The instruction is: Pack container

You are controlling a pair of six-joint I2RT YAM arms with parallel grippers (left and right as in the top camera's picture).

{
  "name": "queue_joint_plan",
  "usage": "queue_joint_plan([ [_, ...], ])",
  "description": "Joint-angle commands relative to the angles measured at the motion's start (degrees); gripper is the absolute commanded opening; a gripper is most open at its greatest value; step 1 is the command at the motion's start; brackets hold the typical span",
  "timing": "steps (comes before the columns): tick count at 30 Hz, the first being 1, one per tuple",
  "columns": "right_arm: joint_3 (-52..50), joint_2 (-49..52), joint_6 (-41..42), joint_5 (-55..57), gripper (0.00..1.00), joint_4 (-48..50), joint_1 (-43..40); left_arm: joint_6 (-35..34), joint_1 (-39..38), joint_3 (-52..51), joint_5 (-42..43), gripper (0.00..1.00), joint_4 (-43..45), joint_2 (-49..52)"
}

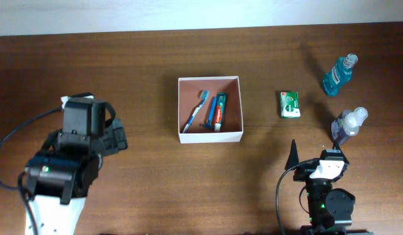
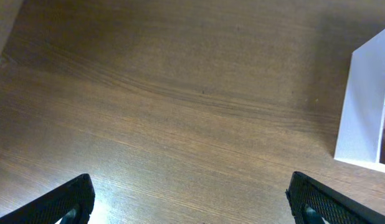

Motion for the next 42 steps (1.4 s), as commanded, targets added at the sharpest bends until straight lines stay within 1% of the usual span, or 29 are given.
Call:
queue_joint_plan([
  [1,-0.3,-0.4,0.0,0.1,0.98,-0.4,0.4,-0.6,0.3,-0.3,-0.8,0.99,0.9,2.3],
  [15,-0.3,-0.4,0.0,0.1,0.98,-0.4,0.4,-0.6,0.3,-0.3,-0.8,0.99,0.8,8.0],
  [18,-0.3,-0.4,-1.4,2.5,0.98,-0.2,0.4,-0.6,0.3,-0.3,-0.8,0.99,0.8,8.2],
  [25,-0.3,-0.4,-0.8,-1.8,0.98,0.3,0.4,-0.6,0.3,-0.3,-0.8,0.99,0.8,8.2],
  [28,-0.3,-0.4,1.4,-2.9,0.98,5.8,0.4,-0.6,0.3,-0.3,-0.8,0.99,0.8,8.2],
  [31,-0.3,-0.4,4.4,-3.0,0.98,16.7,0.4,-0.6,0.3,-0.3,-0.8,0.99,0.8,8.2],
  [36,-0.3,-0.4,4.3,-3.1,0.98,33.0,0.4,-0.6,0.3,-0.3,-0.8,0.99,0.8,8.2],
  [39,-0.3,-0.4,4.3,-3.1,0.98,39.9,0.4,-0.6,0.3,-0.3,-0.8,0.99,0.8,8.2],
  [42,-0.2,-0.4,4.4,-3.1,0.98,43.3,0.4,-0.6,0.3,-0.3,-0.8,0.99,0.8,8.2],
])
